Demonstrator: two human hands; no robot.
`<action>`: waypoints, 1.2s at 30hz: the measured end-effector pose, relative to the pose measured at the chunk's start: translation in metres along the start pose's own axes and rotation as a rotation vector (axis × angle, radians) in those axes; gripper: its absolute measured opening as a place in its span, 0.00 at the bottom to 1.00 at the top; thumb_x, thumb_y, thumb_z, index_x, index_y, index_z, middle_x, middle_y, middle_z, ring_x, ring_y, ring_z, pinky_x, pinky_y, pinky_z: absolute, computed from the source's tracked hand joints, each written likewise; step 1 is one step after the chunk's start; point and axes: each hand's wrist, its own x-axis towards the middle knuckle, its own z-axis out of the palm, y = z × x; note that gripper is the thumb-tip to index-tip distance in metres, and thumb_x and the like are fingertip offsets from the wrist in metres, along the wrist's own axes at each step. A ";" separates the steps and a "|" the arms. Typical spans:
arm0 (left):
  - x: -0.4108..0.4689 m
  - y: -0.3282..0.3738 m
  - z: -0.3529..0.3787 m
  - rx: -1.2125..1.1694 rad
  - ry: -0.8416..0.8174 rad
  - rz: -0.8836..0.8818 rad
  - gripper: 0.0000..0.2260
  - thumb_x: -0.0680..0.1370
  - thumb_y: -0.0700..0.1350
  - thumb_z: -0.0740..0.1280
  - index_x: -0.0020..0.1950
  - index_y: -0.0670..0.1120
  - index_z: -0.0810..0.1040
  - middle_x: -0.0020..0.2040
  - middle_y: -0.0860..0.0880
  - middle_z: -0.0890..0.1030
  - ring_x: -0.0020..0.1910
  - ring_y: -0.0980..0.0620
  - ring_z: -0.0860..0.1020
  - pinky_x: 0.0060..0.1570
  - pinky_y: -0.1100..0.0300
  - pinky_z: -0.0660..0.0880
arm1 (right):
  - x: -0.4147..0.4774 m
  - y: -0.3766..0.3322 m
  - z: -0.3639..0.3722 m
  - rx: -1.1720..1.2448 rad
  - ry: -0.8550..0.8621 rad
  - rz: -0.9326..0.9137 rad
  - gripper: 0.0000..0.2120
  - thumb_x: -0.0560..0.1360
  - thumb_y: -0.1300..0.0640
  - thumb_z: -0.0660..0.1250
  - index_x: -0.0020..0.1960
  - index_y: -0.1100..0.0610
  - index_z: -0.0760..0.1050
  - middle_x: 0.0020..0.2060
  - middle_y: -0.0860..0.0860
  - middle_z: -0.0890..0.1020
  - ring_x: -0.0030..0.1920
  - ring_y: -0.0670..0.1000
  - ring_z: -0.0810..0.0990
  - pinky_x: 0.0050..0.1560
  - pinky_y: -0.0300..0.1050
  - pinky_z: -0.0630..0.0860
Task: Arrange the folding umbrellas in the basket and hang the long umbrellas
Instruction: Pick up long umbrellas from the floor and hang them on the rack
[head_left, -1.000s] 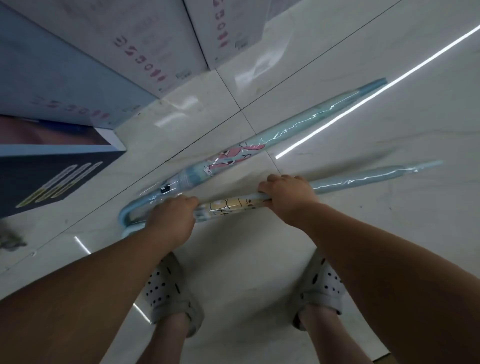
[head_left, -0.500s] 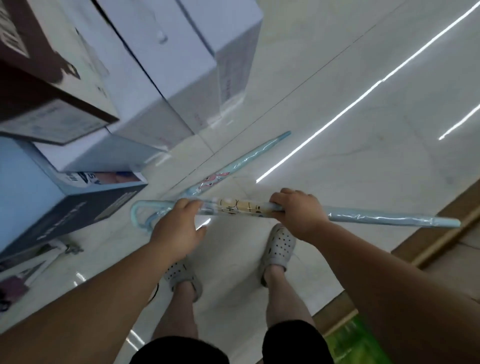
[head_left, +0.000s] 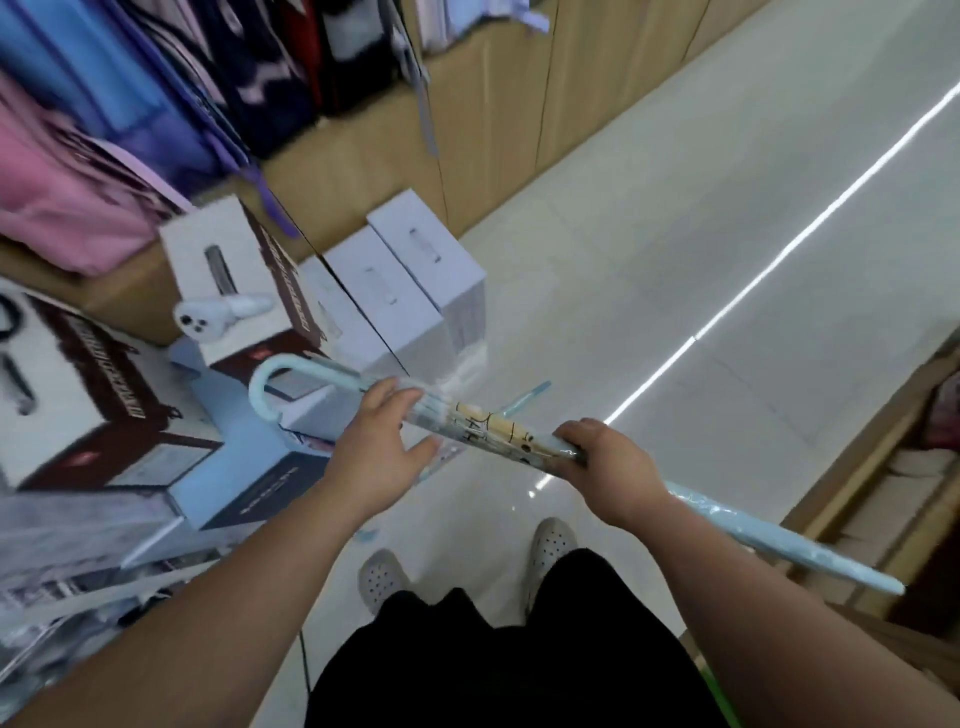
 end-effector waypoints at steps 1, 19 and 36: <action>-0.009 0.013 -0.009 -0.029 0.047 0.010 0.25 0.76 0.50 0.74 0.72 0.53 0.73 0.79 0.54 0.59 0.62 0.51 0.77 0.64 0.56 0.73 | -0.004 -0.006 -0.012 0.028 0.016 -0.018 0.10 0.76 0.44 0.69 0.53 0.48 0.78 0.46 0.46 0.77 0.45 0.50 0.77 0.41 0.45 0.71; -0.123 0.071 -0.161 -0.731 0.835 0.015 0.24 0.76 0.47 0.75 0.64 0.55 0.64 0.63 0.51 0.70 0.55 0.58 0.79 0.48 0.63 0.77 | -0.031 -0.220 -0.072 0.498 0.042 -0.385 0.03 0.77 0.55 0.70 0.44 0.49 0.78 0.34 0.43 0.76 0.34 0.44 0.72 0.34 0.38 0.67; -0.214 -0.061 -0.278 -0.809 0.293 0.173 0.18 0.80 0.34 0.66 0.67 0.50 0.75 0.59 0.51 0.85 0.60 0.51 0.82 0.63 0.52 0.77 | -0.094 -0.488 -0.016 1.120 -0.187 -0.637 0.08 0.82 0.60 0.64 0.58 0.58 0.79 0.47 0.50 0.85 0.46 0.46 0.82 0.48 0.42 0.78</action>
